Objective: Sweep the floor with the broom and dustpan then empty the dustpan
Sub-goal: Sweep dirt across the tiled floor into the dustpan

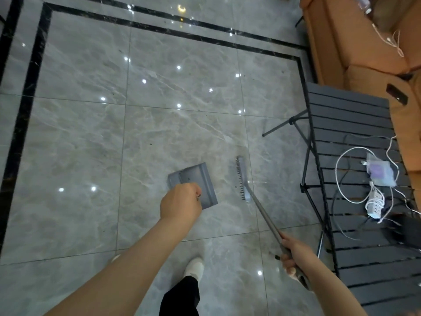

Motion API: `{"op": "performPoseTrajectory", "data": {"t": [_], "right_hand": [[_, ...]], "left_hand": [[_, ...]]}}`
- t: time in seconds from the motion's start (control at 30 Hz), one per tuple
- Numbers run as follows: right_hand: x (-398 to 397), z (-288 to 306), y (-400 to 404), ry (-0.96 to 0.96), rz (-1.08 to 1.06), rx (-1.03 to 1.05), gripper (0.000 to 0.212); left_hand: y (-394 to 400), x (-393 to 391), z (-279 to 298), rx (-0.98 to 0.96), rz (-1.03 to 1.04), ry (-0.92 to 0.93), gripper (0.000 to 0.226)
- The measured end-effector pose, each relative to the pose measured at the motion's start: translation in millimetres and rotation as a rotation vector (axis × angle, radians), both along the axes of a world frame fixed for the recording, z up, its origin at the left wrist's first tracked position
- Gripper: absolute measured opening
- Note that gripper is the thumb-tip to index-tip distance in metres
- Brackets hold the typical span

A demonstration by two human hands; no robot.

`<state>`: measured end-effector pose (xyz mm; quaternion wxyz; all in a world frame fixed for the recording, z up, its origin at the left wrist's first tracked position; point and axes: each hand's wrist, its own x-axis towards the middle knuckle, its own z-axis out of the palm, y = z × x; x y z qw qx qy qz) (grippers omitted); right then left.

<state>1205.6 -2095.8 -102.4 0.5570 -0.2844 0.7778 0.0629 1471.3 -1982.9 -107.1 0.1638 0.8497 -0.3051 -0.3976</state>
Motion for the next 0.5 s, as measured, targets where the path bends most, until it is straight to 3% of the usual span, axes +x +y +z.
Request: {"op": "performPoseTrajectory", "data": {"t": [0.27,0.5], "right_hand": [[-56,-21,-48,0.056,0.049,-0.044,0.041],[-50,-46,-78,0.010,0.172,-0.006,0.042]], "left_hand": [[-51,-54,-10,0.043,-0.005,-0.013,0.028],[-99,-60,-17,0.080,0.069,-0.084,0.022]]}}
